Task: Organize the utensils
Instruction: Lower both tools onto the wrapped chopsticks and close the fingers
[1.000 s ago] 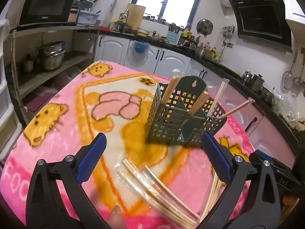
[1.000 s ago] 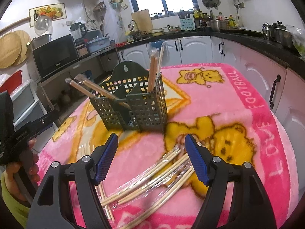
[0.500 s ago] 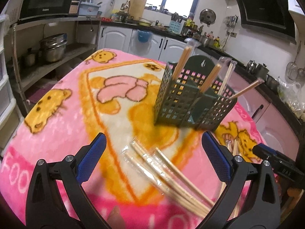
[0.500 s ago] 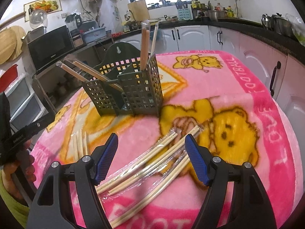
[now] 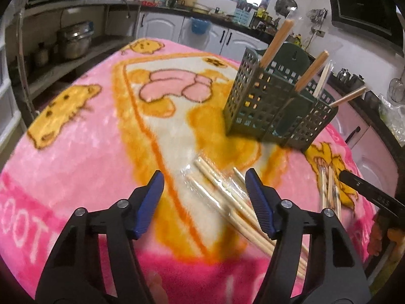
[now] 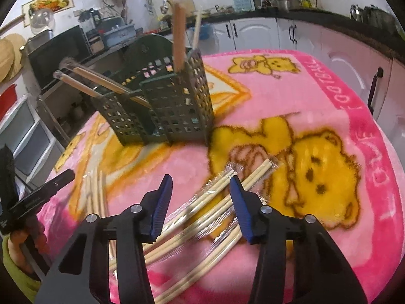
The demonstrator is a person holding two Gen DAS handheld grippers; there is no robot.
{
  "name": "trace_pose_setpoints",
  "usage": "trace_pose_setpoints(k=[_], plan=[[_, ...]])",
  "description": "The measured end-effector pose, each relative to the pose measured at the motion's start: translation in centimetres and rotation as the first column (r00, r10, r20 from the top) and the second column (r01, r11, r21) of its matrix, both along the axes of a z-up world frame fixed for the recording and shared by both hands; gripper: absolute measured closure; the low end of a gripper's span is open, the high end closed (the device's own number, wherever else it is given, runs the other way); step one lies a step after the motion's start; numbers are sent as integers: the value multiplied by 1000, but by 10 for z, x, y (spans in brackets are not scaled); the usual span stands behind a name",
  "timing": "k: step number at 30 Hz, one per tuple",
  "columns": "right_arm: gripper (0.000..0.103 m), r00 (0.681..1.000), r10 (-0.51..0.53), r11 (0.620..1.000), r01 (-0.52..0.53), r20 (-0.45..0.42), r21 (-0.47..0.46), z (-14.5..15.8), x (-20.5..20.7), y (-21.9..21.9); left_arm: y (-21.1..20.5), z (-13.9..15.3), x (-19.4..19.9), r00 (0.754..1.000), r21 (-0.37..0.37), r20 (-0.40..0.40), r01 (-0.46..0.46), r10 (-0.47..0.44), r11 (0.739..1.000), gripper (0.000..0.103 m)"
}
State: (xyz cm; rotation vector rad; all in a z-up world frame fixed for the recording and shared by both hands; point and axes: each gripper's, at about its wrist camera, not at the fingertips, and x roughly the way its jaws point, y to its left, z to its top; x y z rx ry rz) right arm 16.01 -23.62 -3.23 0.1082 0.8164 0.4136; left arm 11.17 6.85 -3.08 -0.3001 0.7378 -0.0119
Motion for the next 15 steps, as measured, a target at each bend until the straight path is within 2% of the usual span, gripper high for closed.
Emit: trace_pose_setpoints(k=[8,15], plan=[[59,1000,-12,1000,12,-27,-3,-7,14,-2,6,-23,14,997,-113,-73,32,-40,993,54],[59,999,-18,1000,18,-37,-4,-11,22,-5,12,-27,29,996,-179,-81,23,-38,984,57]])
